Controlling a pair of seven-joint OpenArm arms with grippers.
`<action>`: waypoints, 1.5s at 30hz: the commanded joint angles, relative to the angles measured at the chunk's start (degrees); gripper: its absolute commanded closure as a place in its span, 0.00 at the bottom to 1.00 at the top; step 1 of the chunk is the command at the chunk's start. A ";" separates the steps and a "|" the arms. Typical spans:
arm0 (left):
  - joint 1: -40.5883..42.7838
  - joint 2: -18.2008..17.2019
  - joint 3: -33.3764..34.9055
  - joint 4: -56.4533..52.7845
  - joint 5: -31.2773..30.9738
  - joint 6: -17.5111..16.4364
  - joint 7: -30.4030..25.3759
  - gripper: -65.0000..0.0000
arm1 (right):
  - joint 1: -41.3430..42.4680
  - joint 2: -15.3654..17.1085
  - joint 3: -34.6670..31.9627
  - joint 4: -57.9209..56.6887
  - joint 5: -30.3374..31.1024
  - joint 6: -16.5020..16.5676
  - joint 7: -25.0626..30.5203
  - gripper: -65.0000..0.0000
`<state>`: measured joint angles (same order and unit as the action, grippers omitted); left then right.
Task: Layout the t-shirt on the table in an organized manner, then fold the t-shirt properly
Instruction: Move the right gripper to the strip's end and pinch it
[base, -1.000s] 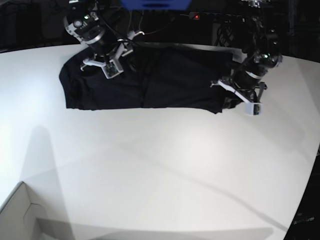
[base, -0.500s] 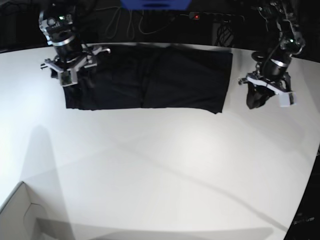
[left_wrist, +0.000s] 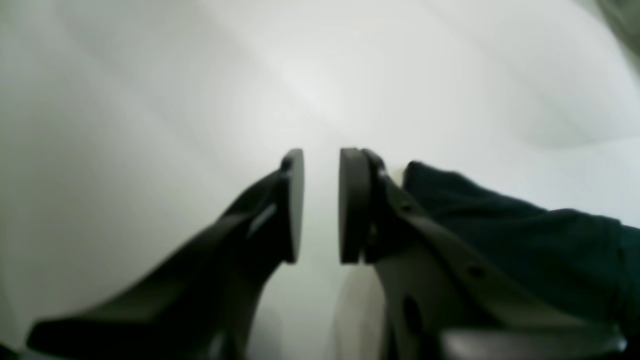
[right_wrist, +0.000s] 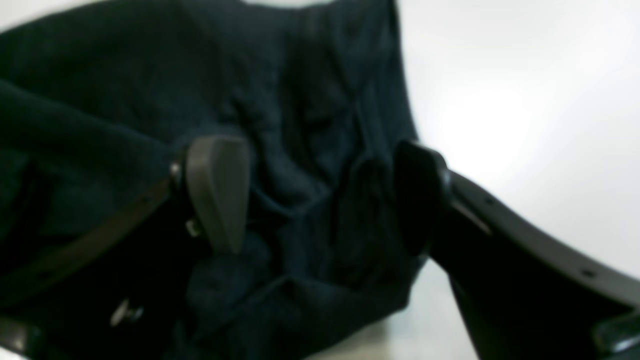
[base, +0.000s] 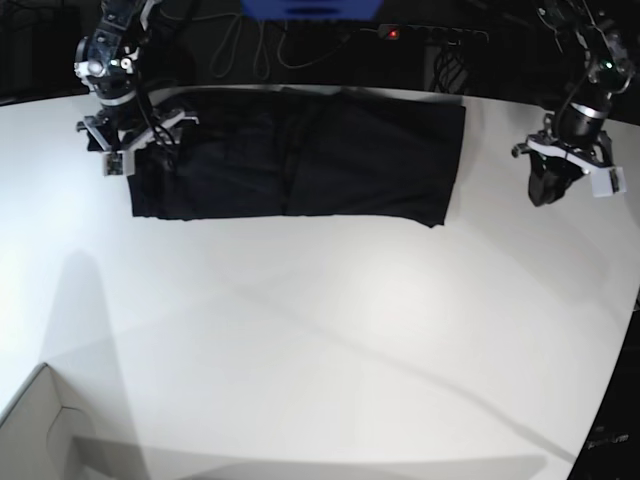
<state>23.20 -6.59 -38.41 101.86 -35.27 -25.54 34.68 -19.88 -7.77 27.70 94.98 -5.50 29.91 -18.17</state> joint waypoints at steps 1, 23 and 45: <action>0.14 -0.49 -0.84 0.33 -0.91 -0.44 -1.23 0.81 | 0.58 0.34 0.12 0.45 0.62 -0.24 0.99 0.30; 0.84 -0.57 -1.63 -0.19 -0.56 -0.44 -1.23 0.81 | 2.34 1.04 4.52 0.63 0.71 -0.42 0.99 0.30; 0.84 -0.57 -1.81 -0.19 -0.47 -0.44 -1.23 0.81 | 0.67 0.87 -0.49 -4.83 0.71 5.12 0.99 0.91</action>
<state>23.99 -6.63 -39.88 100.64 -35.00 -25.54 34.65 -18.63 -6.70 27.35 90.08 -3.97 34.04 -14.61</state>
